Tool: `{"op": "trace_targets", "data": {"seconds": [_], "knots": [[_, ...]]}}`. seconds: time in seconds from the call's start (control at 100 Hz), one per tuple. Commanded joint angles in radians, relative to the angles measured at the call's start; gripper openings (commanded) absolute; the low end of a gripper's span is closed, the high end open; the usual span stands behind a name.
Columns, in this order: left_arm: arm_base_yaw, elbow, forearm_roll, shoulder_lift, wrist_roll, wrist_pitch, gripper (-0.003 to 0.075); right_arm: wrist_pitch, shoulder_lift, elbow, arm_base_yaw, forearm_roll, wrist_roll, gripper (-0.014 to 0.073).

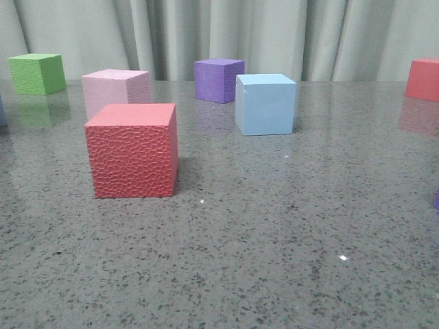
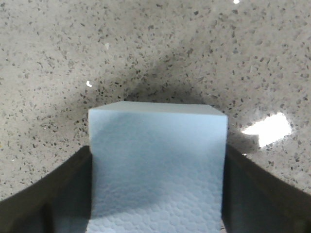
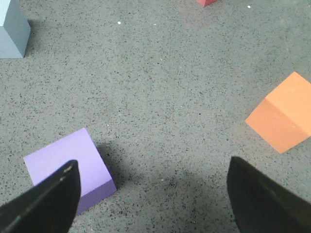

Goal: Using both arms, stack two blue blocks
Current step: 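Close the left gripper on the light-blue cube and lift it, then carry the cube with the left gripper above the placed light-blue cube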

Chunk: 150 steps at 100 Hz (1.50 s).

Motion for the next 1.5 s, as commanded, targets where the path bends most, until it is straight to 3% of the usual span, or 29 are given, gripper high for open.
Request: {"op": "trace_targets", "data": {"seconds": [0.0,0.4,0.73,1.49], "knots": [[0.001,-0.034,-0.007,-0.045,0.0,-0.032,0.0361,-0.054,0.001,-0.022,-0.005,-0.021,-0.006,0.061],[0.001,-0.045,-0.022,-0.073,0.0,0.014,0.0335,-0.054,0.001,-0.022,-0.005,-0.021,-0.006,0.061],[-0.014,-0.231,-0.143,-0.1,0.0,0.15,0.0335,-0.055,0.001,-0.022,-0.005,-0.021,-0.006,0.061],[-0.415,-0.536,-0.122,-0.001,0.021,0.077,0.0335,-0.055,0.001,-0.022,-0.005,-0.012,-0.006,0.061]]}}
